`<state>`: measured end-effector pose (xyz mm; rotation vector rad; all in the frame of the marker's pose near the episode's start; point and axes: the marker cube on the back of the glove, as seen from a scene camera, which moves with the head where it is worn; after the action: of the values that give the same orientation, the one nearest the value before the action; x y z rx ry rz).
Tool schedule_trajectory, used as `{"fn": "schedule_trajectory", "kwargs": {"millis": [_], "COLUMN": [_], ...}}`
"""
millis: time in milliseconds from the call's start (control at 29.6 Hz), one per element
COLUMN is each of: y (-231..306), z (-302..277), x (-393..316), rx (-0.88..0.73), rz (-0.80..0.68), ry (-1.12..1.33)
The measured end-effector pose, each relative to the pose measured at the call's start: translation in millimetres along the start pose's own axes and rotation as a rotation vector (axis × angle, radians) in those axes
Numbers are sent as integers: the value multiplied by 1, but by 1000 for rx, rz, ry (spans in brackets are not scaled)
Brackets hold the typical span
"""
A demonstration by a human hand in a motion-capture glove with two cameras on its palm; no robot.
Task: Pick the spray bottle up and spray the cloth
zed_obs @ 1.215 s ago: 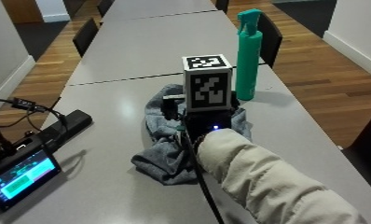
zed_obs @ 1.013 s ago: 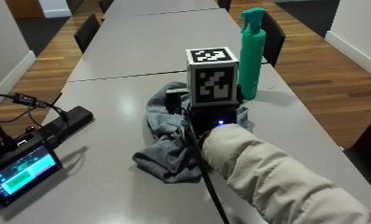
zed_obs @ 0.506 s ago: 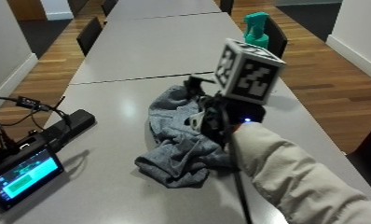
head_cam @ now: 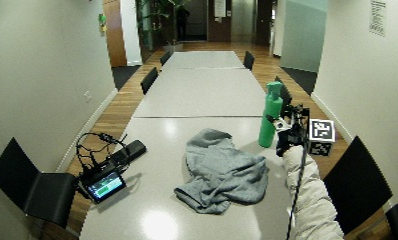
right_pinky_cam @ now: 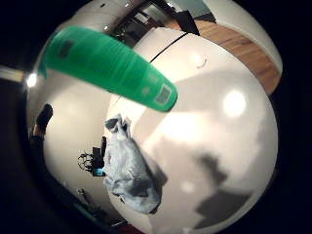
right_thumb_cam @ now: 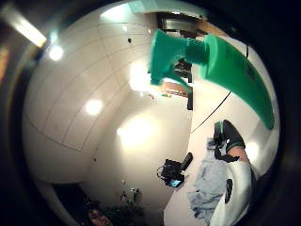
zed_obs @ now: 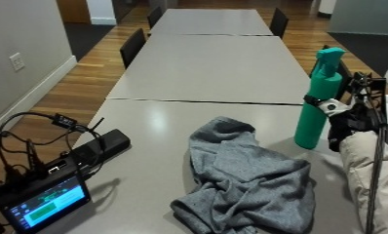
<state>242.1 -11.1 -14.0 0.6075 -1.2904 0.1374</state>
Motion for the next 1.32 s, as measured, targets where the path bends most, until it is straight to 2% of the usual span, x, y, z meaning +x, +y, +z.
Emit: {"fn": "schedule_trajectory", "kwargs": {"millis": [236, 405, 574, 844, 1013, 1317], "y": [-10, -14, -21, -24, -27, 7], "z": [-60, -74, -82, -93, -78, -12], "x": [49, 43, 34, 31, -8, -77], "rx": [138, 238, 263, 308, 185, -65], "rz": [32, 5, -44, 25, -117, -575], "ry": [122, 39, 0, -125, 133, 844]}}
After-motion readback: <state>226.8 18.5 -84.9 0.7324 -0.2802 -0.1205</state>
